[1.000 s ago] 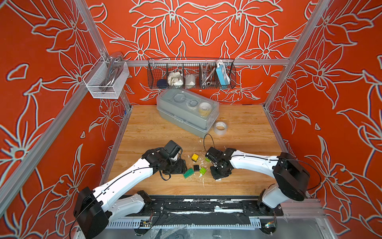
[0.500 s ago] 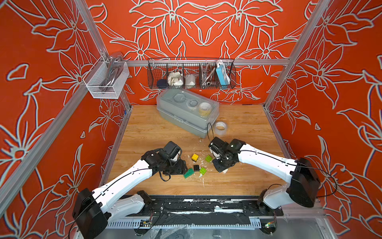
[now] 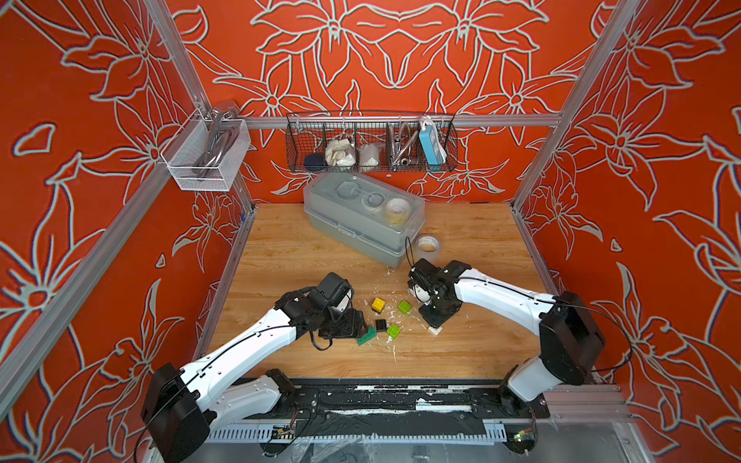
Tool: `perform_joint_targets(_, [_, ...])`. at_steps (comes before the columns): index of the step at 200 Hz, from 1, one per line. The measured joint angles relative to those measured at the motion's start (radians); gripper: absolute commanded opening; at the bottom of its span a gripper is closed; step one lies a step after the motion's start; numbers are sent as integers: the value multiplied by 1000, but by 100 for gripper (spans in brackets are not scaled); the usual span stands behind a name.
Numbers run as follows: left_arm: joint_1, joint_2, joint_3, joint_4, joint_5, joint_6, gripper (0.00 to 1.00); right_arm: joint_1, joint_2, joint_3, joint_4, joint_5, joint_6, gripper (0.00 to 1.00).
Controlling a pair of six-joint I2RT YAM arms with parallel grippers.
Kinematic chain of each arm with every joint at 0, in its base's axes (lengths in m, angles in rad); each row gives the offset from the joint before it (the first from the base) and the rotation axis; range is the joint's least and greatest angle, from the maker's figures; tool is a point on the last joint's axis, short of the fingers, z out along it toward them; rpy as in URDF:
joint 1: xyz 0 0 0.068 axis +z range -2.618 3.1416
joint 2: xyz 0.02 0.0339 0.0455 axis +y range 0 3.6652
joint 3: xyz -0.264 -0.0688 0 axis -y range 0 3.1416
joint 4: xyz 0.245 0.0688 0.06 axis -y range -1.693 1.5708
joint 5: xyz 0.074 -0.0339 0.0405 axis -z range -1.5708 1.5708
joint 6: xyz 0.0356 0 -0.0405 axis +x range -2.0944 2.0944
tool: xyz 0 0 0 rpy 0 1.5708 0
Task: Assemble a giraffe with lego
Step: Assemble the lego brick with the lego brick.
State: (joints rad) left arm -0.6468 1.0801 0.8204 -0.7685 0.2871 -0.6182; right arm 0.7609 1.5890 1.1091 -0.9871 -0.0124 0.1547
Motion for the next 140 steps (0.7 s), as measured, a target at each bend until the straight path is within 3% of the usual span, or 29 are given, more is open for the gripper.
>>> perform_joint_targets(140, [0, 23, 1, 17, 26, 28, 70, -16, 101, 10, -8, -26, -36, 31])
